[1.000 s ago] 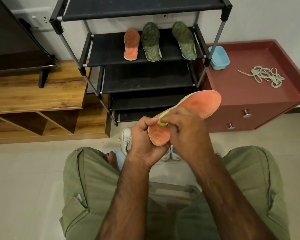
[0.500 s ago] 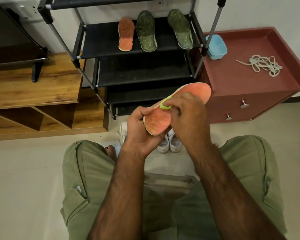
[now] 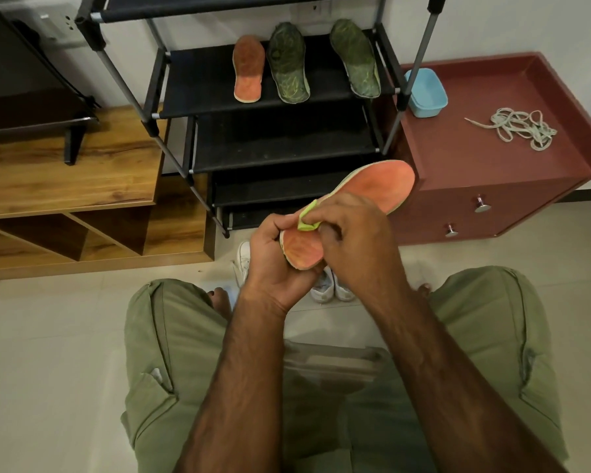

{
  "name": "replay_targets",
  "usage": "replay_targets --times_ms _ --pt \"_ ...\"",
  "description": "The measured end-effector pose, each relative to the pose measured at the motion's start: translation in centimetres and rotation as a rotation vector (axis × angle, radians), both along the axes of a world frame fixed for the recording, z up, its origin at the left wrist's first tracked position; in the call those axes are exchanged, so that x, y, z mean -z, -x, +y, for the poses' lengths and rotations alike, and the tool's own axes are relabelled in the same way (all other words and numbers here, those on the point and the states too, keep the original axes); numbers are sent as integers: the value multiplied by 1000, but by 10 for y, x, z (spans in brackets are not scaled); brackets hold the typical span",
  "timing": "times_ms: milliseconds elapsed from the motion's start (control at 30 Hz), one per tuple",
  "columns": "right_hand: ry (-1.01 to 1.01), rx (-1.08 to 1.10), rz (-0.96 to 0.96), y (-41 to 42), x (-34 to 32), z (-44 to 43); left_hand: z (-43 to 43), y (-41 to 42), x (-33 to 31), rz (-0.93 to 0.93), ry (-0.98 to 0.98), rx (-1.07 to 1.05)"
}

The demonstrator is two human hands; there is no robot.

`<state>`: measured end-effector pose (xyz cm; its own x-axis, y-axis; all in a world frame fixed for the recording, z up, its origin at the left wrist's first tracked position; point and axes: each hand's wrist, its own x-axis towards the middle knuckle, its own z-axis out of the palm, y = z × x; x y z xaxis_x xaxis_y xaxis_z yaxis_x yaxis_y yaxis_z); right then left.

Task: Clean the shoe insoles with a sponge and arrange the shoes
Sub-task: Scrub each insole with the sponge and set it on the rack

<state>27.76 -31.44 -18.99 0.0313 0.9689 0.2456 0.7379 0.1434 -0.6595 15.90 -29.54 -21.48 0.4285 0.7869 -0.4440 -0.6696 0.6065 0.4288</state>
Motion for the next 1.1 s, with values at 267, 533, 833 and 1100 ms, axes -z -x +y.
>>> replay_targets --times_ms 267,533,833,1100 --pt "30 -17 23 -3 -2 -1 -1 -1 -4 20 36 4" --pt "9 -34 50 -13 1 -3 -2 -3 -12 26 65 -58" --pt "58 8 108 -21 -2 3 -3 0 -11 22 75 -111" --pt "116 33 56 -33 -9 6 -2 -2 -10 -3 44 -123"
